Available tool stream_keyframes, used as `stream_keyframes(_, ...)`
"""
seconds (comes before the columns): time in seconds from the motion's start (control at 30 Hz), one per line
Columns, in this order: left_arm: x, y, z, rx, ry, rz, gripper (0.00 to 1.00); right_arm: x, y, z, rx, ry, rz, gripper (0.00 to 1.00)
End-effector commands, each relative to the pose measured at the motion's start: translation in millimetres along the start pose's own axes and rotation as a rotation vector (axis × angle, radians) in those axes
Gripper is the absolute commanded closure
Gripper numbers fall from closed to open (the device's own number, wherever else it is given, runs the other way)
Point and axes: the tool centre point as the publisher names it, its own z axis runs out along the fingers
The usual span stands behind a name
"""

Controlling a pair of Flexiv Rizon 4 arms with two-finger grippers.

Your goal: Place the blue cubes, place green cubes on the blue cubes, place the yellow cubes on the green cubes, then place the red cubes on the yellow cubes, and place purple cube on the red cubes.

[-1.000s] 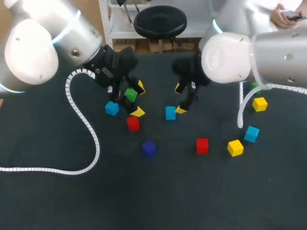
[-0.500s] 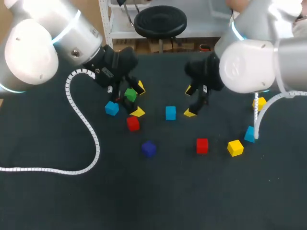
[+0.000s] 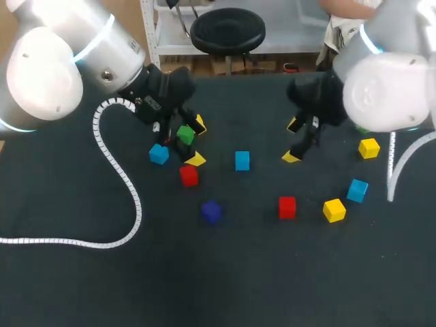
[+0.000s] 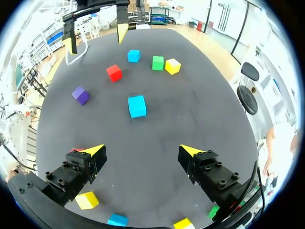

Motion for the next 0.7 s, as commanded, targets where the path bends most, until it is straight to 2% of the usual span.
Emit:
stream_keyframes(0.03,0.5,1.5,0,0.003,-0.001,0.002,0.00,15,14,-21,0.028,-0.002,0.018,0.00)
stream_keyframes(0.37,0.5,1.5,0,0.003,-0.001,0.002,0.00,37,31,-31,0.041,-0.007,0.074,0.00)
stream_keyframes(0.7,0.5,1.5,0,0.003,-0.001,0.002,0.00,38,33,-33,0.055,-0.003,0.085,0.00)
